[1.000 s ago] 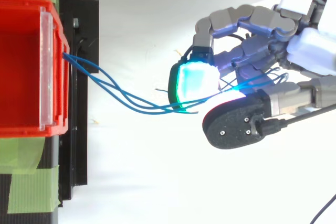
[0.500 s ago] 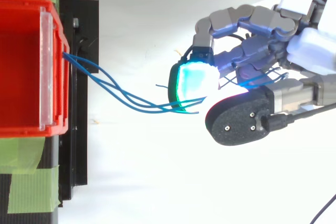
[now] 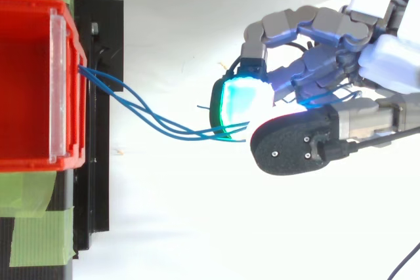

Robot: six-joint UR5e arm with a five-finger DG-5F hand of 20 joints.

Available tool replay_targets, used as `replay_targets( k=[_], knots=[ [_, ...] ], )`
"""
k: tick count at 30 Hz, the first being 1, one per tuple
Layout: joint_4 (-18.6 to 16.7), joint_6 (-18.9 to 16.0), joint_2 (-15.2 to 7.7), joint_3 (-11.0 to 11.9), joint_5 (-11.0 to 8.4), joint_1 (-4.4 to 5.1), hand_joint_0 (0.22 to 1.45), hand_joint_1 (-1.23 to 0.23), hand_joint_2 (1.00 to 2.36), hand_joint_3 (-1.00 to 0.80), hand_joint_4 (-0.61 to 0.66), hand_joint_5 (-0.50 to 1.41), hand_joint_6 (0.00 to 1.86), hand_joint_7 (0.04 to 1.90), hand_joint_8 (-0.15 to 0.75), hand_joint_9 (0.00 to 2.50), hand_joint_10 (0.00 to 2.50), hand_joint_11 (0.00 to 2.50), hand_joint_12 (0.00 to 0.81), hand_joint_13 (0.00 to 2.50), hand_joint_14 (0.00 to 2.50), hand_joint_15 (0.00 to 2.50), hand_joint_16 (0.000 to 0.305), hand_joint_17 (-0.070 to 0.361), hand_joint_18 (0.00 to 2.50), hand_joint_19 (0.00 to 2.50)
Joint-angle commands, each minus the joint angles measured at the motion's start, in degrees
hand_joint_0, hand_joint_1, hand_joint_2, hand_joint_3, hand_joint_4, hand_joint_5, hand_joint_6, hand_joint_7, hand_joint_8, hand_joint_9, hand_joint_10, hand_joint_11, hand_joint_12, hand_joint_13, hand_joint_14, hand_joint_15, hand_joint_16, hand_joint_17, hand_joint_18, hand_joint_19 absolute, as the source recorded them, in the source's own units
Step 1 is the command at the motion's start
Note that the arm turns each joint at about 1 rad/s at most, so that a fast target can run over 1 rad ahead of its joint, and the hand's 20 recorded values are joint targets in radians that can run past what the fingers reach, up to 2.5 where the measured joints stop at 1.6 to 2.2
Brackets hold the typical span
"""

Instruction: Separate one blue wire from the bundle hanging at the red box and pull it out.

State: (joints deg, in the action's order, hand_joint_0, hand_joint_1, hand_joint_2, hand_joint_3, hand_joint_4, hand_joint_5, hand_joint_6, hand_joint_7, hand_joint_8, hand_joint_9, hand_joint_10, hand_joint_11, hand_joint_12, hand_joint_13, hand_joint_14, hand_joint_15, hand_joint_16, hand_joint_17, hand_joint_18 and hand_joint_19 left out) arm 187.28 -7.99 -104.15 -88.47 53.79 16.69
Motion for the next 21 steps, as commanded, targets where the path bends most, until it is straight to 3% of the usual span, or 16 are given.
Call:
replay_targets(
  k=[1, 14, 21],
  knots=[
    [0.02, -0.01, 0.00, -0.04, 0.00, 0.01, 0.65, -0.67, 1.03, -0.10, 0.05, -0.22, 0.81, 1.12, 0.265, 0.83, 0.01, 1.50, 0.319, 1.11, 2.50, 0.37, 0.048, 0.108, 0.95, 1.21],
    [0.02, -0.01, 0.00, -0.04, 0.00, 0.01, 0.67, -0.91, 1.02, -0.26, 0.04, -0.24, 0.80, 1.19, 0.253, 0.68, 0.01, 1.50, 0.327, 1.01, 2.50, 0.40, 0.049, 0.111, 0.85, 1.21],
    [0.02, -0.01, 0.00, 0.05, 0.00, 0.01, 0.70, -0.95, 1.02, -0.31, 0.03, -0.24, 0.81, 1.19, 0.251, 0.67, 0.01, 1.48, 0.318, 1.00, 2.50, 0.40, 0.049, 0.111, 0.85, 1.19]
  ],
)
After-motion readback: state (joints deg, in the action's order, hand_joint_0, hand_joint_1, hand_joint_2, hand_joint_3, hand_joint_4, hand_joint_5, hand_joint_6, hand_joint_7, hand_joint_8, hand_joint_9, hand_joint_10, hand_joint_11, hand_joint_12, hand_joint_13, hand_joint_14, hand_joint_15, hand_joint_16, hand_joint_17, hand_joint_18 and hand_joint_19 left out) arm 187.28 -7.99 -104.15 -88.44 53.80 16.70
